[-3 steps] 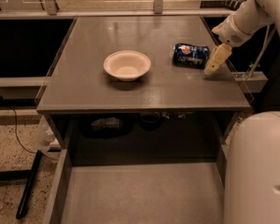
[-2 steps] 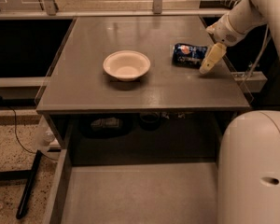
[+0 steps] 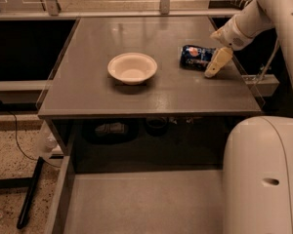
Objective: Place pepsi can into top drawer
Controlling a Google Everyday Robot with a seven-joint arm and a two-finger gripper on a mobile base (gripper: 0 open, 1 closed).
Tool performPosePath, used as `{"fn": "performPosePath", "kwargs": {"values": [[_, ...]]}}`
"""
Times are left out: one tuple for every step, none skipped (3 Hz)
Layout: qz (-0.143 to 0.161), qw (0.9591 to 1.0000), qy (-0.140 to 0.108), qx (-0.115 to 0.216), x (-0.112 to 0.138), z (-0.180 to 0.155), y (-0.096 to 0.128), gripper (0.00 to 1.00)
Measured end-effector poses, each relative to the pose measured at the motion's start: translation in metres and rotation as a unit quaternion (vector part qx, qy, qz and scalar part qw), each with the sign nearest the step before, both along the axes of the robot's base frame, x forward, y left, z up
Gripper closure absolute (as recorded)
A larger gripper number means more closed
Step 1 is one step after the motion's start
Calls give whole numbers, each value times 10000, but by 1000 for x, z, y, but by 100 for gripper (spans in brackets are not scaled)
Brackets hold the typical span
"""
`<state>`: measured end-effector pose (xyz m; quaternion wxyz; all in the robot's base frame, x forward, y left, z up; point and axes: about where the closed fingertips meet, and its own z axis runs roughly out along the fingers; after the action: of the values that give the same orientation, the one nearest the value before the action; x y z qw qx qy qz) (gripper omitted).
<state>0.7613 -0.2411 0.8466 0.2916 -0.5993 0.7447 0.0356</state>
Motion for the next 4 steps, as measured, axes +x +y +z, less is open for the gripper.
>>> {"fn": "performPosePath", "kwargs": {"values": [[0, 10000, 0, 0, 0, 0, 0, 37], [0, 10000, 0, 0, 0, 0, 0, 60], [0, 10000, 0, 0, 0, 0, 0, 82], [0, 10000, 1, 0, 0, 0, 0, 100]]}}
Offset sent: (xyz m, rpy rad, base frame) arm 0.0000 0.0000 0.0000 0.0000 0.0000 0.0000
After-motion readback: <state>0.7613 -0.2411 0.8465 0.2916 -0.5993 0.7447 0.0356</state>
